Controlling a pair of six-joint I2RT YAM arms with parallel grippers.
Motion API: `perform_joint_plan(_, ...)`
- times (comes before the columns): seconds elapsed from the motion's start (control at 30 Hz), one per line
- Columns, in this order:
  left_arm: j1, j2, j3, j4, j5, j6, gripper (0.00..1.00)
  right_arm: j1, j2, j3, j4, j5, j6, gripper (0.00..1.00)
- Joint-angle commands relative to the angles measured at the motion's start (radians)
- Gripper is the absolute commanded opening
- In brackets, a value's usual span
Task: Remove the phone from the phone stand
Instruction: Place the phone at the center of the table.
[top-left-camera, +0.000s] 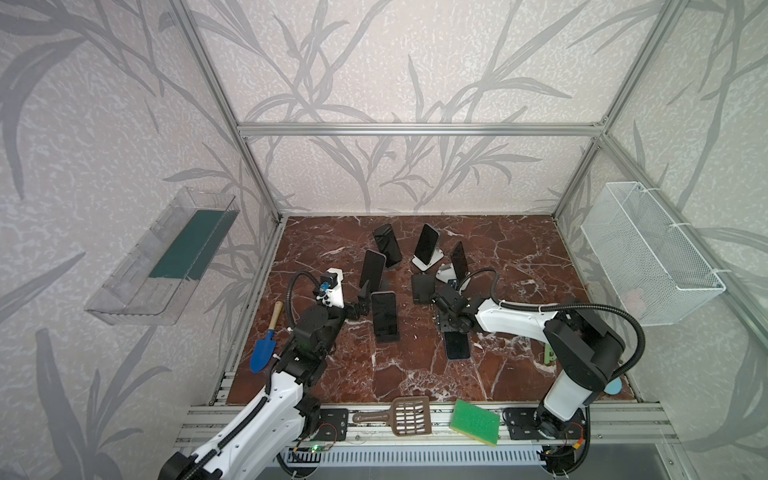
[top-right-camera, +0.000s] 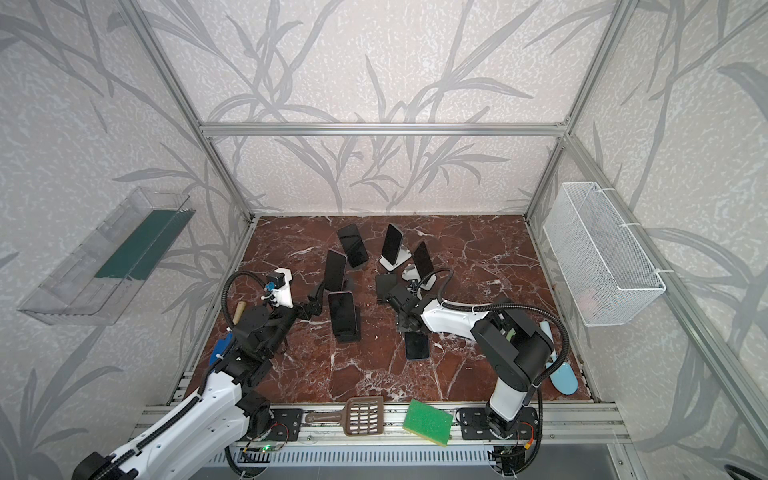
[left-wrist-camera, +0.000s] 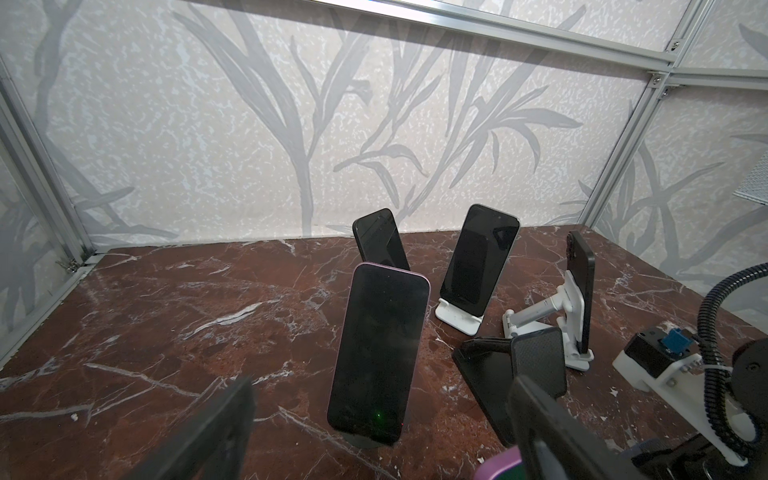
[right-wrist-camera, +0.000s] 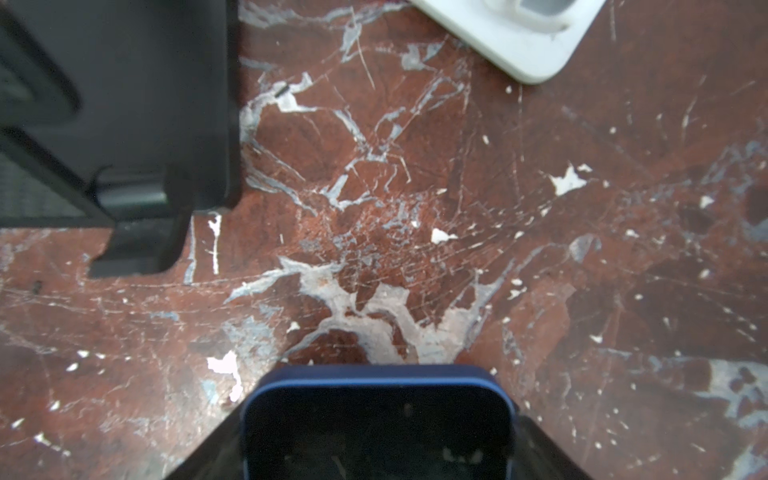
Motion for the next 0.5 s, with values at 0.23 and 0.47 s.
perform_joint_plan(0.23, -0.004, 0.008, -0.008, 0.025, 0.01, 0.002, 0.96, -0.003, 0.019, -0.024, -0.166, -0.011, 0.028, 0.77)
perform_joint_plan(0.47, -0.004, 0.014, -0.007, 0.029, 0.008, 0.002, 0.96, -0.003, 0.039, -0.007, -0.176, -0.005, 0.034, 0.8)
